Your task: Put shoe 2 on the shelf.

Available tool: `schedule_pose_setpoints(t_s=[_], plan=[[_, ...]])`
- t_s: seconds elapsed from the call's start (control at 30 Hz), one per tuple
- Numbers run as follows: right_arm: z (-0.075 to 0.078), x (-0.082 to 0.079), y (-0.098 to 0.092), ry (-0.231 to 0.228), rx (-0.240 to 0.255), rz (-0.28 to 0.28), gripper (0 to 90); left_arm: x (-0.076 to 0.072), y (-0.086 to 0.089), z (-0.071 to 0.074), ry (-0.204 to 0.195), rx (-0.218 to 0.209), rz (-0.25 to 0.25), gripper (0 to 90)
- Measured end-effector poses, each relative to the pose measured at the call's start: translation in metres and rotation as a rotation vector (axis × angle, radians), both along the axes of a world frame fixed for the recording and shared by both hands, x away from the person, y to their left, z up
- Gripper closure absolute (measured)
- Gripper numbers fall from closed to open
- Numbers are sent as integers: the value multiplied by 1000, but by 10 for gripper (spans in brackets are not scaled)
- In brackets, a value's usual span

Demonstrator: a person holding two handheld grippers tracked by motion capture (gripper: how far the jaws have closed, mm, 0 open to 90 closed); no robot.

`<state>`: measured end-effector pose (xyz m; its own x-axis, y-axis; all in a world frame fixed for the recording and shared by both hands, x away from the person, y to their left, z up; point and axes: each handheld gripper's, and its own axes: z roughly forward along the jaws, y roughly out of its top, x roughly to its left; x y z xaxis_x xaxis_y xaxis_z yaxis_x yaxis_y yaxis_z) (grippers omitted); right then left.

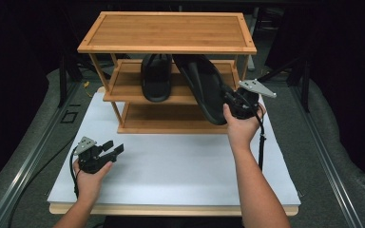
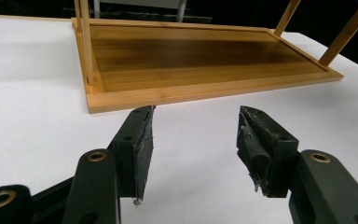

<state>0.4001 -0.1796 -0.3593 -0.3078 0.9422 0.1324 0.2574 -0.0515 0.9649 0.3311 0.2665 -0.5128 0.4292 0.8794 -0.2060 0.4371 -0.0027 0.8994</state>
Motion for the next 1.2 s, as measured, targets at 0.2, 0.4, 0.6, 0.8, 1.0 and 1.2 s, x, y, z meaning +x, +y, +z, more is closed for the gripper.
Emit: schedule_pose_setpoints(t_s=[0.2,0.4,0.6,0.8,1.0,1.2], plan=[[-4,16,10,21,12,6,844,0,1,0,1,-3,-3,459],[-6,29,18,28,12,-10,844,0,2,0,2,-10,-3,459],[-5,38,21,29,-4,-54,843,1,3,0,6,-9,-4,459],[-9,43,24,57,11,-68,841,1,1,-1,6,-12,-8,459],[-15,46,25,84,9,-104,838,0,2,0,6,-11,-9,459],[-17,48,24,95,31,-80,812,1,0,-1,16,-4,-22,459]])
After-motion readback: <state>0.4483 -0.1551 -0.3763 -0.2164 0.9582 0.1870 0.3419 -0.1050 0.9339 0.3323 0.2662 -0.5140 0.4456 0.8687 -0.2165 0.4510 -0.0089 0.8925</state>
